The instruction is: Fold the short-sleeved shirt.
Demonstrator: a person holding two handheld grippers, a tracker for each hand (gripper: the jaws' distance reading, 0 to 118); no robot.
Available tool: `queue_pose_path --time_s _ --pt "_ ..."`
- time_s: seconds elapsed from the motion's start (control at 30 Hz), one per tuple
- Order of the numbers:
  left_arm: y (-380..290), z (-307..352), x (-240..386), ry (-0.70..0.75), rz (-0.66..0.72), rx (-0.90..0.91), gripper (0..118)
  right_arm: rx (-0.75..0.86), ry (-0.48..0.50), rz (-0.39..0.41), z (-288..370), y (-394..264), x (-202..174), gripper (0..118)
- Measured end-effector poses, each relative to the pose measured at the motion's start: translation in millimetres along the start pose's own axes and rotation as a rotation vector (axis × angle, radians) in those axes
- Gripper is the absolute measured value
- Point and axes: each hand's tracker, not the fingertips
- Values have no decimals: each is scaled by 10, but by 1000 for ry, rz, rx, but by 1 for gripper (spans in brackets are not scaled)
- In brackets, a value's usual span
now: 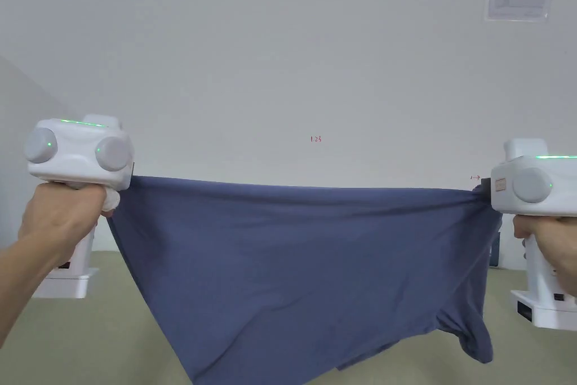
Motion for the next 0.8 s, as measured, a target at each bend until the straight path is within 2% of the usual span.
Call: queue_pose_path --time_s 0.2,0.33,0.4,0.6,0.8 --pt "-254 -648 308 50 -61 -8 4 -48 3 -12 -686 -429 -191 5" --pt "-734 -949 448 55 -105 -68 4 -138 10 -3 -1000 -979 -275 5" --pt "-1043 -1018 460 23 -82 -100 4 -184 18 -3 -1070 -1298 -262 5" --pt "-1979 -843 440 -25 -144 -190 4 -300 27 -1 -864 -2163 -119 5" --pt "-2478 -253 209 -85 -120 -224 4 -339 52 -69 -231 -2570 168 5"
